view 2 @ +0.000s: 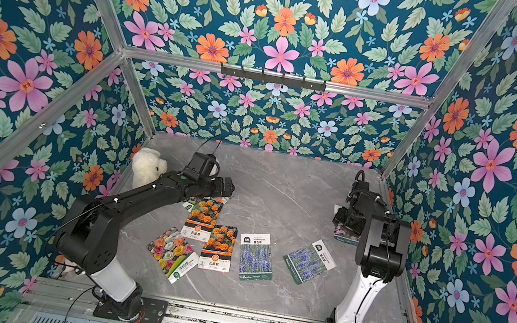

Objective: Arrange the seed packets in a row
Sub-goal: Move the seed packet to the center of the board.

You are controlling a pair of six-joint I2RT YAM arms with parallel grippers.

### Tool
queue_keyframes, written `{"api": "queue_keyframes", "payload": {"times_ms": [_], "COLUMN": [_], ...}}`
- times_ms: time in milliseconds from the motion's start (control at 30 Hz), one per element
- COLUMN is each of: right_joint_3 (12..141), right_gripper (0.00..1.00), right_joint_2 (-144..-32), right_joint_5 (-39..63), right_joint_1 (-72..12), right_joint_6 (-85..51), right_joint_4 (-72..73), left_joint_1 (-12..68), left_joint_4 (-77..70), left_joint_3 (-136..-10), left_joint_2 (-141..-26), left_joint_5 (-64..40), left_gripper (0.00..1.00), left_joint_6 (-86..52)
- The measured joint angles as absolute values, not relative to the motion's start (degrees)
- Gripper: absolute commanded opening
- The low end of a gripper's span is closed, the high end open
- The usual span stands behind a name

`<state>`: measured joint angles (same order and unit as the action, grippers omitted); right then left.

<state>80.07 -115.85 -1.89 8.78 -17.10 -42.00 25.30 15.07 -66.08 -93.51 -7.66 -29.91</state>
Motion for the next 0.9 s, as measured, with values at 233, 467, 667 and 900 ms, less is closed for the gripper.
{"api": "queue_keyframes", "payload": {"times_ms": [233,467,667,900], "right_joint_3": [80.73,83.20,82.61,75.57], "right_gripper": [0.72,0.76,0.81,0.83], "right_joint_2": [-116.11,-114.50,-106.06,-95.53], "right_joint_5": [-1.78,-1.78,-0.67,2.00], "right_joint_1": [9.04,9.30,9.21,6.09], "right_joint_6": [-15.86,-13.39,-13.93,-18.76], "right_joint_4": [-42.59,-43.86,-44.29,-45.84], "left_joint_1": [25.30,25.30,25.30,25.41], "left_joint_4": [15.11,14.98,13.30,10.72], "left_joint_3": [-65.78,-65.80,-64.29,-61.95], "left_joint_2": [-93.82,-93.82,-93.19,-92.84], "left_joint_5": [-8.49,-9.19,-9.41,-10.76], "left_gripper": [1.00,1.00,1.00,1.00], "left_joint_6": [-30.44,-31.18,-31.16,-31.09]}}
